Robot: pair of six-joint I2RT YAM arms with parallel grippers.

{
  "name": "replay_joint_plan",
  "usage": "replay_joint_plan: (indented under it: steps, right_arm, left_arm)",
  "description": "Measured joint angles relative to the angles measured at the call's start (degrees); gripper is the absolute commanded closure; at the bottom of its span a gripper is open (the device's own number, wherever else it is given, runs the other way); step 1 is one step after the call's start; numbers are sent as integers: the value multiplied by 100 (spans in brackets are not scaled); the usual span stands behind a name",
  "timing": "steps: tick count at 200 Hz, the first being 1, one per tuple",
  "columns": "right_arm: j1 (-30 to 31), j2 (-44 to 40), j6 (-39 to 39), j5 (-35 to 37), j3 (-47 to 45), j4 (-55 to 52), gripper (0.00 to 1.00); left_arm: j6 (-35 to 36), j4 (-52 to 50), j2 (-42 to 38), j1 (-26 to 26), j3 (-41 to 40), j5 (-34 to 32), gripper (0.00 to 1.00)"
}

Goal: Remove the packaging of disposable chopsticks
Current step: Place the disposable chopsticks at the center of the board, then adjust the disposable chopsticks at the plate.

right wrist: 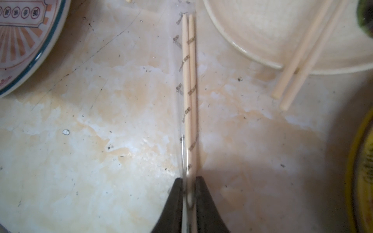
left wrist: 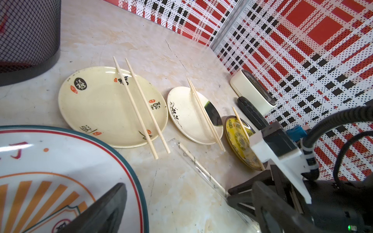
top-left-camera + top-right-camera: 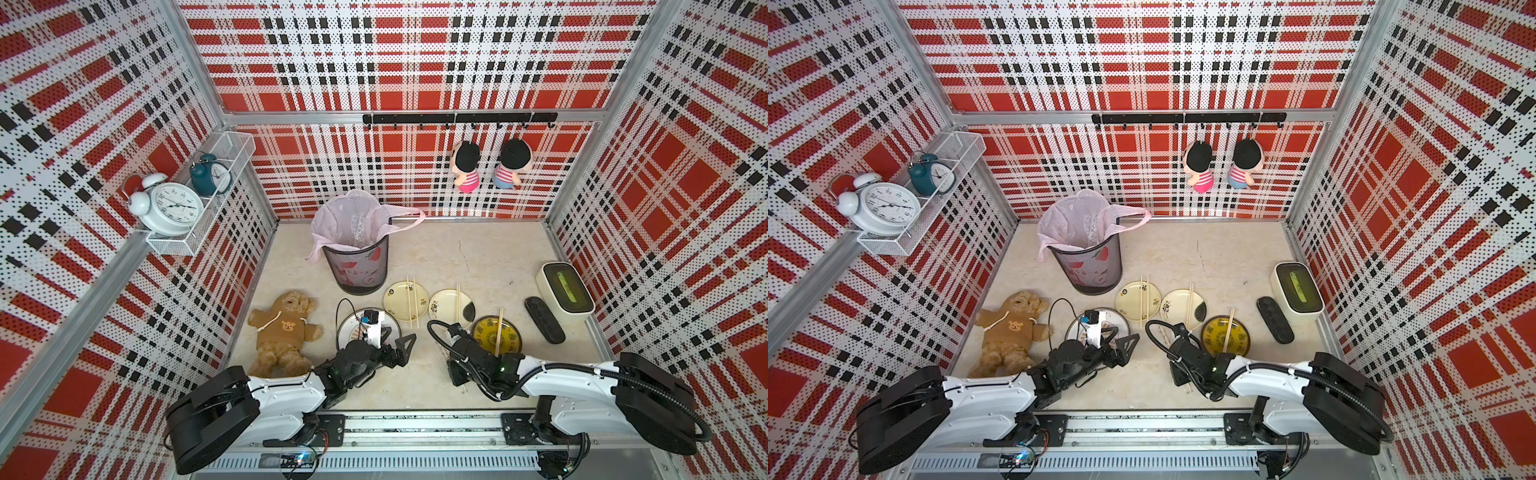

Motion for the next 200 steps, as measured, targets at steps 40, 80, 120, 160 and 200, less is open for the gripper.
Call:
replay_joint_plan:
  steps: [40,80,120,160,200]
  right_arm:
    - [0,4,-2,0,0,11,82]
    - [0,4,-2,-4,2,35,67]
    - [0,-4,-24,-20,37,57,49]
    - [2,-166,-140,87,271,-74,33]
    - [-44,-87,-444,426,1150,50,27]
  left_arm:
    - [0,4,2,0,0,20,2]
    - [2,4,2,0,0,28,2]
    - [4,7,7,0,0,35,2]
    - [24,26,22,4,0,31,0]
    - [22,59,-190,337,0,168,4]
